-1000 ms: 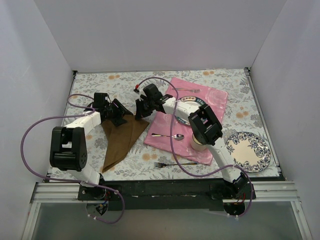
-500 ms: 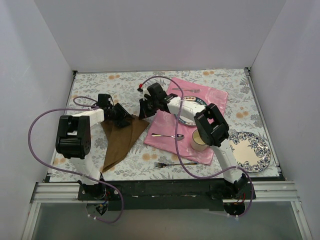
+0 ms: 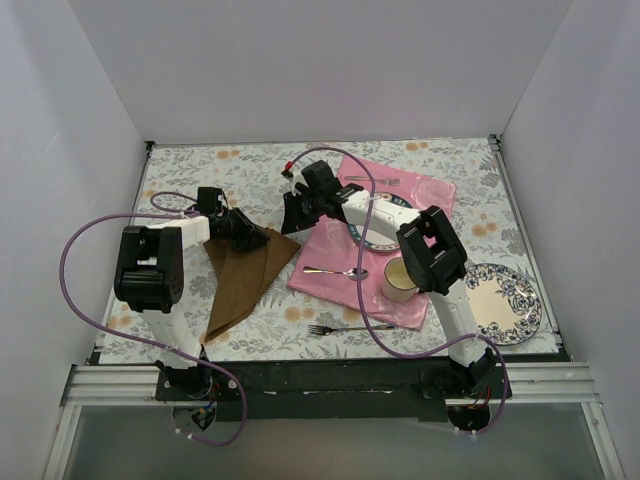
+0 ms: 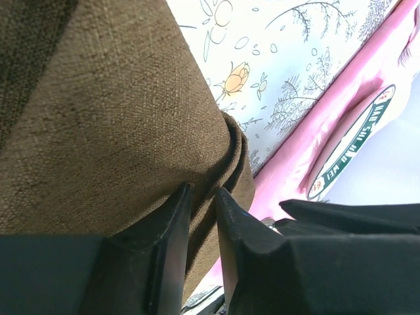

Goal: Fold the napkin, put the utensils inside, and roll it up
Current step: Flatten the napkin out

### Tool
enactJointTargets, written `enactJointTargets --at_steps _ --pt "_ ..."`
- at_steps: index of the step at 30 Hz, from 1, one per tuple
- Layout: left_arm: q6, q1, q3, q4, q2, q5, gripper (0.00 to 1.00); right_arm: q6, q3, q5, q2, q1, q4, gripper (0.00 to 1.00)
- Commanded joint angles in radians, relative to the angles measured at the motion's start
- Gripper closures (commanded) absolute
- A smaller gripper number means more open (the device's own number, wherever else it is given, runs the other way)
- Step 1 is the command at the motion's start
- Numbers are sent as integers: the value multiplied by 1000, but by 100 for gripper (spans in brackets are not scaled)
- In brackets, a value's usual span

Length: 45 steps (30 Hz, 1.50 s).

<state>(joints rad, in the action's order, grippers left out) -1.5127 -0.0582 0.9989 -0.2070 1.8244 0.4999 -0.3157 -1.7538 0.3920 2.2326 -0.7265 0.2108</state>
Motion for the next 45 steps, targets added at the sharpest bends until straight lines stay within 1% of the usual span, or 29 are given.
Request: enactJointTargets --at_steps 1,2,3,4,6,9,14,16,20,23,24,25,26,27,30,32,41,43,44,45 --pt "23 0 12 12 -19 12 80 -16 -33 30 -16 4 -10 71" --pt "23 0 9 14 -28 12 80 -31 -39 37 -2 4 -11 69" --pt "25 0 7 17 -27 14 81 -36 -52 42 4 2 -11 64" --pt "25 0 9 18 -28 15 87 -37 -56 50 10 4 -11 63" --pt "28 0 15 17 -17 20 88 -49 -62 51 22 4 -20 60" --pt "17 0 18 32 -2 43 88 -63 -59 70 32 2 -31 59" --pt "0 -2 10 55 1 51 76 -68 -59 87 42 4 -37 59" --pt "-7 -2 4 70 1 57 75 -69 -58 93 42 2 -39 60" --pt "-27 -2 -9 104 9 86 78 -77 -58 87 51 4 -42 60" --pt "-29 -2 -9 116 10 94 84 -88 -59 74 48 4 -39 60" --pt "-29 -2 -8 116 9 94 86 -89 -61 73 48 4 -39 55" --pt "-27 -2 -6 115 6 91 100 -91 -62 76 48 6 -36 50" --pt "-27 0 -8 113 -10 86 100 -94 -62 73 44 4 -36 46" --pt "-26 -2 -9 115 -17 82 100 -101 -62 71 41 4 -31 40" --pt "-24 0 -13 118 -43 86 100 -105 -65 56 38 2 -13 33" --pt "-27 -2 -17 120 -53 103 100 -103 -55 48 29 2 -19 31" --pt "-58 -2 -43 118 -143 137 100 -132 -27 85 44 -16 -122 32" --pt "-58 0 -43 112 -163 138 100 -154 -13 100 44 -14 -148 37" --pt "-53 0 -42 107 -168 135 100 -160 -10 102 44 -14 -149 48" --pt "-49 0 -36 89 -174 118 100 -157 -10 102 44 -14 -145 53"
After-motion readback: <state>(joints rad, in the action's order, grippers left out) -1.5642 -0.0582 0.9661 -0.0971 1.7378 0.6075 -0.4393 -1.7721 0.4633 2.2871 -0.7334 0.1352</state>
